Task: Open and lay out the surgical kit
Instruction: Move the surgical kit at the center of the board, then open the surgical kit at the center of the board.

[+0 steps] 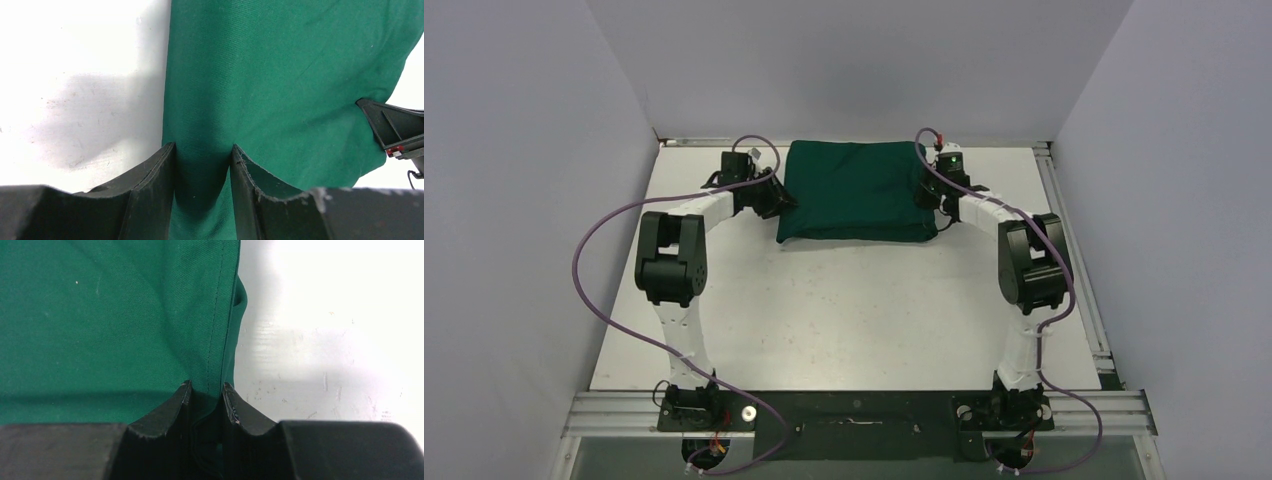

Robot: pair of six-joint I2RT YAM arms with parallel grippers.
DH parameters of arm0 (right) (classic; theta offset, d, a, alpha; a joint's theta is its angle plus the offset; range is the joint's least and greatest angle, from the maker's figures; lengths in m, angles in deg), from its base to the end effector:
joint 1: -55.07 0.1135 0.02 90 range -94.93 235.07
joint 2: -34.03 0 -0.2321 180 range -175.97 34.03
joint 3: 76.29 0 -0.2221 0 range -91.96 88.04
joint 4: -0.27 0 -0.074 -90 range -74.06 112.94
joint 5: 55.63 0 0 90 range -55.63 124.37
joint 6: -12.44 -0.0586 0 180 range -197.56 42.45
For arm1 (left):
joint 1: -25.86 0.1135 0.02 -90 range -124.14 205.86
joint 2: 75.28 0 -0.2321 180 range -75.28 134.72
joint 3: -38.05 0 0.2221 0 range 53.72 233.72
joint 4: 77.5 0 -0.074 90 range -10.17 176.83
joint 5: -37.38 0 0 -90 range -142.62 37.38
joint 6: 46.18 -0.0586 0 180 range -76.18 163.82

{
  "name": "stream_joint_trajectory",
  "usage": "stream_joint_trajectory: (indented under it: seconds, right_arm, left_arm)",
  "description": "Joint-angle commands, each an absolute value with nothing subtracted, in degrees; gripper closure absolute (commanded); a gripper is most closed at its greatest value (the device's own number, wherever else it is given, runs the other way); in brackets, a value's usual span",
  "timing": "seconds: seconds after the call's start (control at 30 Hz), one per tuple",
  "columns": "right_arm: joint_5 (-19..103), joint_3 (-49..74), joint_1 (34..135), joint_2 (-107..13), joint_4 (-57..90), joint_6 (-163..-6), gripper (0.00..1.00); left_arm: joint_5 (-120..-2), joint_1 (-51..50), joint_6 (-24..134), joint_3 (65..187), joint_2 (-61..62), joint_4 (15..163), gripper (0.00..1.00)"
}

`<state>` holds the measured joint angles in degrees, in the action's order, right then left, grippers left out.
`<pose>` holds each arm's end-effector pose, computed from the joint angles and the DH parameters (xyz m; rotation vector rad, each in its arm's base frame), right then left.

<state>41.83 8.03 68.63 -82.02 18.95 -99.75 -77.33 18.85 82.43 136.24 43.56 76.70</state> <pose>0.4189 0.1089 0.1615 0.1013 2.2880 0.4768 0.4213 -0.0765 0.1463 -0.4629 2.4266 -0.8780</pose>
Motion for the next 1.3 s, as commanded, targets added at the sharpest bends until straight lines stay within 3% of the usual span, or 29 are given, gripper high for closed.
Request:
stream_joint_trajectory:
  seconds: [0.0, 0.1, 0.2, 0.3, 0.47, 0.6, 0.67, 0.8, 1.0, 1.17, 1.27]
  right_arm:
    - [44.5, 10.9, 71.2, -76.7, 19.1, -102.9, 0.82]
    - [44.5, 10.4, 70.1, -76.3, 20.9, -104.6, 0.81]
    - [44.6, 9.4, 69.0, -75.5, 21.8, -106.9, 0.72]
    - [44.8, 6.3, 67.9, -75.0, 24.3, -108.2, 0.58]
    - [44.4, 1.9, 65.4, -72.9, 30.6, -110.7, 0.27]
    - [41.1, 1.2, 63.6, -68.6, 38.9, -114.1, 0.13]
    - [40.3, 1.8, 63.1, -65.9, 43.0, -116.3, 0.12]
    - [40.8, 7.1, 62.7, -60.6, 46.5, -122.4, 0.13]
    - [39.8, 14.2, 61.0, -53.4, 44.8, -127.3, 0.28]
    - [42.0, 15.5, 59.3, -52.2, 46.4, -126.9, 0.30]
    - [41.2, 16.2, 57.2, -51.2, 48.4, -127.0, 0.28]
  left_arm:
    - [-85.4, 16.3, 85.7, 135.1, 41.6, 82.8, 0.65]
    - [-85.2, 15.8, 85.7, 134.6, 41.2, 82.2, 0.64]
    - [-83.9, 16.0, 84.8, 136.0, 40.6, 79.4, 0.61]
    - [-80.2, 16.3, 81.7, 139.2, 39.1, 73.7, 0.50]
    - [-72.3, 16.4, 73.2, 146.7, 36.2, 62.7, 0.32]
    - [-65.9, 16.9, 67.5, 151.6, 33.1, 55.9, 0.15]
    - [-63.4, 16.8, 64.8, 153.0, 30.8, 54.5, 0.00]
    - [-62.1, 16.0, 59.3, 153.8, 25.5, 55.3, 0.04]
    - [-68.2, 11.6, 56.1, 156.2, 24.2, 58.1, 0.04]
    - [-68.3, -0.4, 57.9, 154.2, 26.4, 66.0, 0.02]
    - [-61.7, -9.8, 57.4, 154.8, 29.6, 69.4, 0.00]
